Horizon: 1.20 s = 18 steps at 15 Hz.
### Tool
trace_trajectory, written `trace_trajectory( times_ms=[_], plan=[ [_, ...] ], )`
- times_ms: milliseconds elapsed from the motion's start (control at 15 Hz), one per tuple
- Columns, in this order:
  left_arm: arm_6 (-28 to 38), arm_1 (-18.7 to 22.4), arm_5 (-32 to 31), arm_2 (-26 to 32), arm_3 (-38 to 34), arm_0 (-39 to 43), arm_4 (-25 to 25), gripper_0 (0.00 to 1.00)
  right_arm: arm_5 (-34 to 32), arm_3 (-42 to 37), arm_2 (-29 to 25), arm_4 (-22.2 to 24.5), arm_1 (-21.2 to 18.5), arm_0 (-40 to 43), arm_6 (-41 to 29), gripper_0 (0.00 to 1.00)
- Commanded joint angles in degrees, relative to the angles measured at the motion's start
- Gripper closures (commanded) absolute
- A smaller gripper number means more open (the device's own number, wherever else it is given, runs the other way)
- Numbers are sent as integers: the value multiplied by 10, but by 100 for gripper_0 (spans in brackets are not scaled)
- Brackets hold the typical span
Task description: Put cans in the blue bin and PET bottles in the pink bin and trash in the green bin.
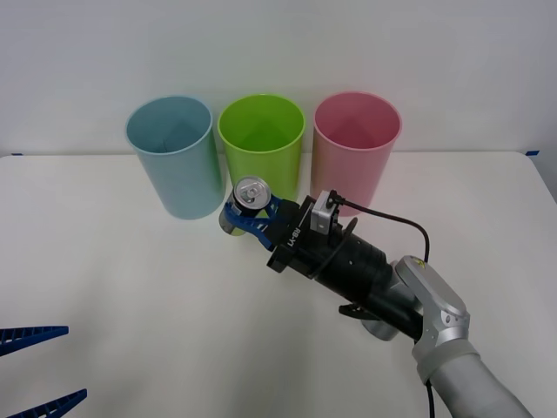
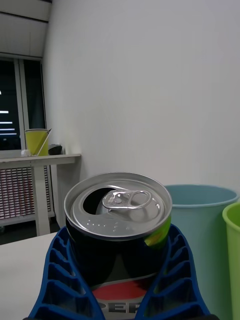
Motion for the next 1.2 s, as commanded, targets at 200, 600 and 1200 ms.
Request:
trace_trajectory(
  times_ms=[200,600,1200],
  plan=[
    [0,0,0,0,0,0,0,0,47,0,1,-8,26,-38,-3,100],
    [0,0,0,0,0,0,0,0,121,0,9,-31,57,-90,-3,100],
    [0,0,0,0,0,0,0,0,284,0,33,-63,73,-197,-3,100]
  ],
)
